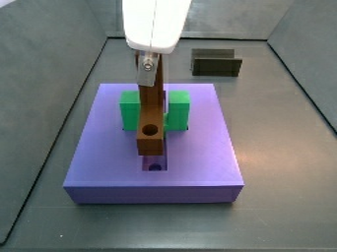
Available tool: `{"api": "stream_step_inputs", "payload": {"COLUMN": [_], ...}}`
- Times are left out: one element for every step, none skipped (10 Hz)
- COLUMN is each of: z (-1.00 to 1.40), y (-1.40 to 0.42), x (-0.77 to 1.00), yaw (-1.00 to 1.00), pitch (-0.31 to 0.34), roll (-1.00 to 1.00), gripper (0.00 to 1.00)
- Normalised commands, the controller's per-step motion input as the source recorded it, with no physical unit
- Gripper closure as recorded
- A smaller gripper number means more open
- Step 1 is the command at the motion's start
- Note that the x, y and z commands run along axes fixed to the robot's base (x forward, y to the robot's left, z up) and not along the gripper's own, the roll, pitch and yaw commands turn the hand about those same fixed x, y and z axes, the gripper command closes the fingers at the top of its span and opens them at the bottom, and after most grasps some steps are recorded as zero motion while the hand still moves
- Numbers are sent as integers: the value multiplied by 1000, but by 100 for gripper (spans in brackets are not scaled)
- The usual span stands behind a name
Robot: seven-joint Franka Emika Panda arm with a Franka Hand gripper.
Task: Pick up the brown object. Move up. Place the brown object on the fixture. Regrasp the brown object. Move to above the board. Insert the brown object.
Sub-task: Insert the brown object.
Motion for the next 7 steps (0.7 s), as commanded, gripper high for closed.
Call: {"api": "stream_step_inputs", "payload": {"z": [-143,-266,-280,-283,-226,-146,-146], "y": [0,40,71,26,0,-9,-6], "x": [126,6,0,-60,-3,77,137], "yaw": [0,0,0,0,0,17,29], "pitch": [0,4,0,0,0,0,0], "roll": [0,89,140,191,161,80,53], "gripper": [100,100,100,100,100,100,100]}}
